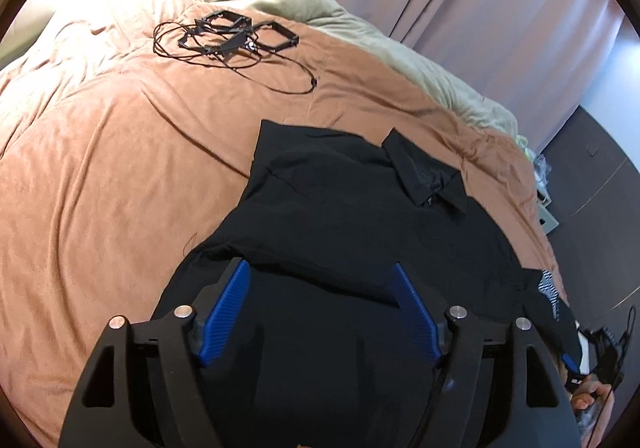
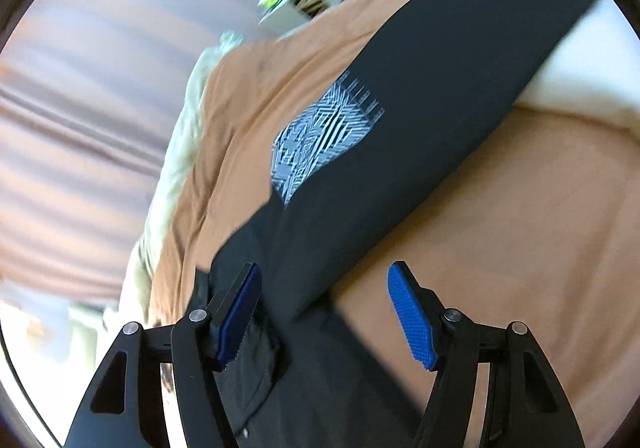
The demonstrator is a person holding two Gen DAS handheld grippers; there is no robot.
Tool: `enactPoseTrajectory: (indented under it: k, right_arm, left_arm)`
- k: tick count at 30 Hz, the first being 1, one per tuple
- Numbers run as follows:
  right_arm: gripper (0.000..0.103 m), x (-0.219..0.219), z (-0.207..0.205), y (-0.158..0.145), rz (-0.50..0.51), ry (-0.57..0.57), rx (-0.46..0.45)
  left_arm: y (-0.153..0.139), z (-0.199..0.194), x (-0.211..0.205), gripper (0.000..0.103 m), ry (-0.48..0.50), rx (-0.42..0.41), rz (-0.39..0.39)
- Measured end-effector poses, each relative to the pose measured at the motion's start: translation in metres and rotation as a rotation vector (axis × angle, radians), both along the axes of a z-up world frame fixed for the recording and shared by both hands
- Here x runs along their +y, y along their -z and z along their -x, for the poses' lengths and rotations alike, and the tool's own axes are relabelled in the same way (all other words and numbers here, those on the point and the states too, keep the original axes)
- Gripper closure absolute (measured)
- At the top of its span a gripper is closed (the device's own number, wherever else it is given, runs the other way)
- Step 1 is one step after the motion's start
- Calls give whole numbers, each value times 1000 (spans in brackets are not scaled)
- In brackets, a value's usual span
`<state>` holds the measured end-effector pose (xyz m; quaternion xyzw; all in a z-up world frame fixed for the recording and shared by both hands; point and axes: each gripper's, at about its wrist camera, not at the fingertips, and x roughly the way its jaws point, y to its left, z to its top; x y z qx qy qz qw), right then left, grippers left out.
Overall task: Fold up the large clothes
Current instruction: 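Close the right tool on the patterned-cuff sleeve and lift it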
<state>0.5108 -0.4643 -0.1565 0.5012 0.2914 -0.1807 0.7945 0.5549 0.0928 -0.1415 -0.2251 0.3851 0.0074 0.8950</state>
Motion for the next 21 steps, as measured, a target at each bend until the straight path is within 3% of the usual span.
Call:
enactPoseTrajectory:
  k: [4, 11, 14, 16, 18, 21]
  right_arm:
    - [37, -38, 19, 6, -3, 77, 5]
    - [39, -83, 23, 18, 40, 119, 2]
    - [50, -96, 22, 33, 14, 134, 10]
    - [74, -100, 17, 41, -1, 125, 2]
    - [89, -101, 13, 41, 8, 117, -23]
    - [96, -98, 11, 24, 67, 119, -80]
  left_arm:
    - [0, 0, 0, 12, -2, -10, 2]
    - [8, -6, -6, 12, -2, 15, -37]
    - [10, -6, -7, 12, -10, 22, -39]
    - [12, -7, -7, 12, -21, 39, -51]
    - [15, -7, -9, 12, -10, 43, -48]
    - [14, -6, -11, 12, -2, 40, -59]
